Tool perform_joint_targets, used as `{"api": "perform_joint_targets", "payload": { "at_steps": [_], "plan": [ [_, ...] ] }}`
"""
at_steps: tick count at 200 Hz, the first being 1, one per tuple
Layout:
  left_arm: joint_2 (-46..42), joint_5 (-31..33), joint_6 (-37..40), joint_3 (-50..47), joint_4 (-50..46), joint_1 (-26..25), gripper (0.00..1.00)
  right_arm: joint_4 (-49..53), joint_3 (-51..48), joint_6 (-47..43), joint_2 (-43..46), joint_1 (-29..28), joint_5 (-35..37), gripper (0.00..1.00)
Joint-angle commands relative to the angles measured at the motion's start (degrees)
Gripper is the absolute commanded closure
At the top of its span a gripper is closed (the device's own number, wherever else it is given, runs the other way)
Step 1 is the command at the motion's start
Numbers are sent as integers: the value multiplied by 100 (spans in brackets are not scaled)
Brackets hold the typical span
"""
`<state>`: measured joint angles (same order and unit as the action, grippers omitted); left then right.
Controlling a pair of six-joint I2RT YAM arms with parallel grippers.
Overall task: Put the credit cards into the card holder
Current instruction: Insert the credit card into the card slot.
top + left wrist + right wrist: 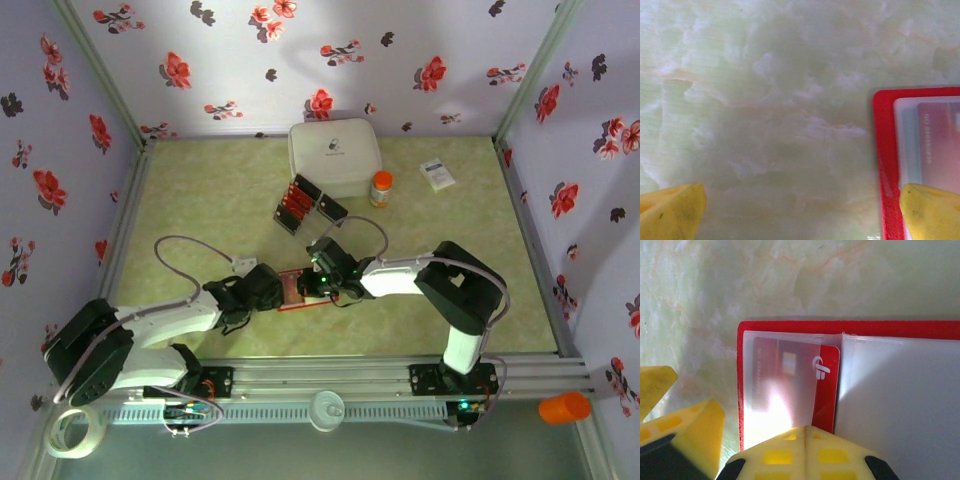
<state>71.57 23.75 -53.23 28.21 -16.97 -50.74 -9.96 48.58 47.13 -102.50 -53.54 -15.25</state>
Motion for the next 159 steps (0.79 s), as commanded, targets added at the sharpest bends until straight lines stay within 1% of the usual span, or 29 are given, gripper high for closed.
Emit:
{"api": "perform_joint_targets", "payload": {
  "at_steps": [1, 50, 94, 159],
  "plan": [
    [173, 14, 100, -70, 80, 56, 0, 324, 38, -76, 269, -64, 108, 100],
    [351, -1, 129, -78, 142, 59, 0, 987, 402, -496, 483, 25, 303, 100],
    [314, 2, 120, -132, 151, 56, 0, 1031, 542, -591, 322, 157, 251, 100],
    [270, 3, 120, -180, 172, 55, 0, 1013, 720, -643, -92, 199, 189, 100]
  ]
}}
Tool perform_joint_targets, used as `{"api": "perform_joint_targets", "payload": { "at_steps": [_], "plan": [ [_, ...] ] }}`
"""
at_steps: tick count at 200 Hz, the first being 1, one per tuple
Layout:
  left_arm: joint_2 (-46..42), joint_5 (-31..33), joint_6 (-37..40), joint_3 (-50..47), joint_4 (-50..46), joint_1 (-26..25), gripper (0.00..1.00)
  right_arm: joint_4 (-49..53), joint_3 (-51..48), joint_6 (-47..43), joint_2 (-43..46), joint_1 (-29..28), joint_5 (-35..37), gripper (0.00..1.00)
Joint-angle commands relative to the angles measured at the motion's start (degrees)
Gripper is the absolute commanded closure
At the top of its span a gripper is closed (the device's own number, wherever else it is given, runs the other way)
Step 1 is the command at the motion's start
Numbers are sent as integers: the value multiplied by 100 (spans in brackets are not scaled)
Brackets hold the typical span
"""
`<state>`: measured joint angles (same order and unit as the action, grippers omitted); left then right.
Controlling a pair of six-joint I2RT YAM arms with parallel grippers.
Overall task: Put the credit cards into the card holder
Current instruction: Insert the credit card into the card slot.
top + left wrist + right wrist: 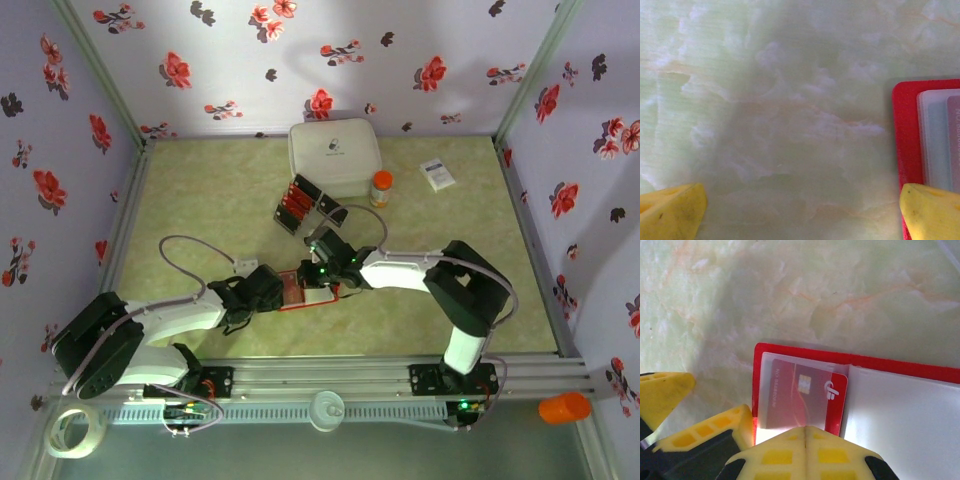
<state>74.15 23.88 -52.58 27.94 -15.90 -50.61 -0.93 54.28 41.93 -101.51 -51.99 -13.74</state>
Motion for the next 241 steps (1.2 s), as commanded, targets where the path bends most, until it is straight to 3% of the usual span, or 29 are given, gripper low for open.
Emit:
{"api": "perform_joint_targets", "payload": {
  "at_steps": [1, 145, 241],
  "plan": [
    [12, -12, 54, -156, 63, 38, 0, 115, 147, -123, -201, 42, 38, 100],
    [47, -50, 80, -158, 149, 43, 0, -421, 1, 310, -465, -87, -286, 100],
    [148, -103, 107, -105, 197, 42, 0, 62, -158, 89, 355, 73, -43, 100]
  ]
}}
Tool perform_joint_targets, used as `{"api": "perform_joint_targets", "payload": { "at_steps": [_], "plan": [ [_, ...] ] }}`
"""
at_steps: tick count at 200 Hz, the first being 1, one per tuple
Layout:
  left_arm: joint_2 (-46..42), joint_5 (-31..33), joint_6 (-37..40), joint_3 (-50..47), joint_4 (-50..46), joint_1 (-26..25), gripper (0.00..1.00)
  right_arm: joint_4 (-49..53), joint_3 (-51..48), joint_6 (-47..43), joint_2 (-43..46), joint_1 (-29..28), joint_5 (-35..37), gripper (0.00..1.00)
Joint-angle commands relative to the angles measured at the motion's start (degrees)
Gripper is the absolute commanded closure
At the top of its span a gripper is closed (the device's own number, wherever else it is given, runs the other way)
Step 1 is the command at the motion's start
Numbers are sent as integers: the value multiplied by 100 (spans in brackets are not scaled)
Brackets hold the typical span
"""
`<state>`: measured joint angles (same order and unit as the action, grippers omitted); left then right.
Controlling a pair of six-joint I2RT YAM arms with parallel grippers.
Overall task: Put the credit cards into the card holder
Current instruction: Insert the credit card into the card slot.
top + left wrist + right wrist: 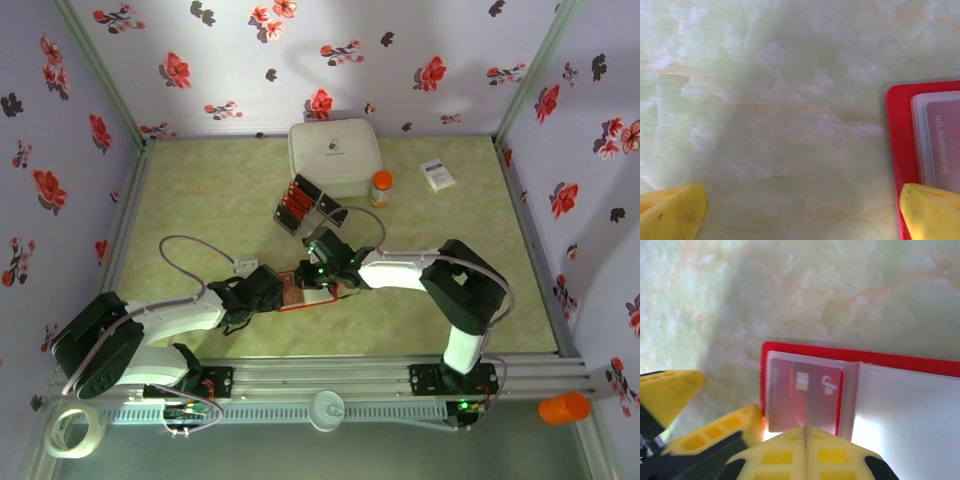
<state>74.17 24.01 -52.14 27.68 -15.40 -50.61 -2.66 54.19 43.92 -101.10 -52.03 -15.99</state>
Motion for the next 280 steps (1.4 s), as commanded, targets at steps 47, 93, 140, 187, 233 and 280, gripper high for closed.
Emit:
{"api": "perform_joint_targets", "payload": {
  "at_steps": [47, 93, 140, 187, 233, 280],
  "plan": [
    [148, -124, 64, -104, 160, 42, 0, 245, -217, -143, 187, 107, 163, 100],
    [141, -124, 62, -106, 164, 42, 0, 7, -260, -22, -83, 79, 63, 100],
    [155, -125, 52, -123, 178, 44, 0, -138, -245, 63, -272, -33, 4, 100],
    [160, -131, 59, -106, 185, 41, 0, -148, -138, 74, -362, -128, -96, 100],
    [115, -133, 31, -123, 178, 42, 0, -127, -120, 99, -264, -175, -99, 100],
    [47, -118, 20, -149, 114, 44, 0, 137, -123, -35, 108, -169, 99, 100]
  ]
}}
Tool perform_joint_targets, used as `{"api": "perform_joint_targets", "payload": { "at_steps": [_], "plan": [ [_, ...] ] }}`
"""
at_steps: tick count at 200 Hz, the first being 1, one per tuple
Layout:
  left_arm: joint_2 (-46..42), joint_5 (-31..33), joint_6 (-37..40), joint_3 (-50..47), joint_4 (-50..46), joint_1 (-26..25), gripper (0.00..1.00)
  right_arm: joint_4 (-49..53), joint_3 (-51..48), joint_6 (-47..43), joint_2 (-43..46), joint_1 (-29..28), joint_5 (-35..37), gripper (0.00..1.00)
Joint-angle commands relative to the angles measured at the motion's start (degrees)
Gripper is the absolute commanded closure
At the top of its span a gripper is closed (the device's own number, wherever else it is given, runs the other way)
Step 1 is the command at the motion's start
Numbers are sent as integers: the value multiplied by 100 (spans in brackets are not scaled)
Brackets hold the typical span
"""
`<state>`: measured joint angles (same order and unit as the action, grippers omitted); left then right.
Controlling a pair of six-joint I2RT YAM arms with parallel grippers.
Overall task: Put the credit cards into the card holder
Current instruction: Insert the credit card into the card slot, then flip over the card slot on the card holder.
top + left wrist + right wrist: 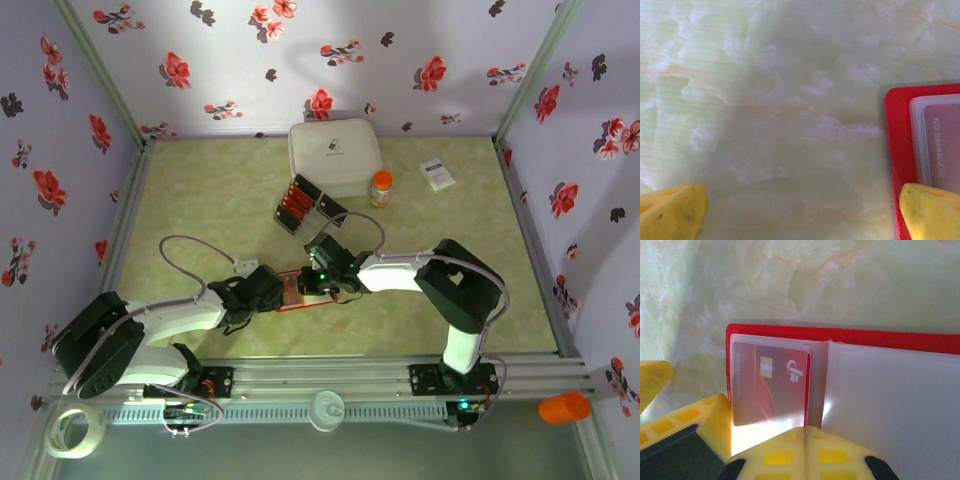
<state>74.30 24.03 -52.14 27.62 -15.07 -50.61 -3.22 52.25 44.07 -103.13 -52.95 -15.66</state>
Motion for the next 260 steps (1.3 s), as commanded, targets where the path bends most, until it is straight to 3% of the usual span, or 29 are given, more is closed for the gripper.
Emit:
{"api": "perform_joint_targets", "payload": {
  "at_steps": [1, 77, 179, 215, 260],
  "plan": [
    [28, -115, 15, -143, 73, 39, 0, 201, 73, -54, 316, -81, 69, 100],
    [-544, 71, -180, -151, -415, 49, 0, 755, 34, -464, 947, 191, 279, 100],
    [-1557, 190, -384, 304, -1135, 51, 0, 1013, -176, -776, 1186, 795, 164, 90],
    [-1327, -92, -293, 623, -855, 13, 0, 1309, 28, -1003, 999, 830, 195, 90],
    [-398, -162, -285, 1088, -344, -362, 0, 1514, 240, -1144, 793, 858, 213, 93]
  ]
}}
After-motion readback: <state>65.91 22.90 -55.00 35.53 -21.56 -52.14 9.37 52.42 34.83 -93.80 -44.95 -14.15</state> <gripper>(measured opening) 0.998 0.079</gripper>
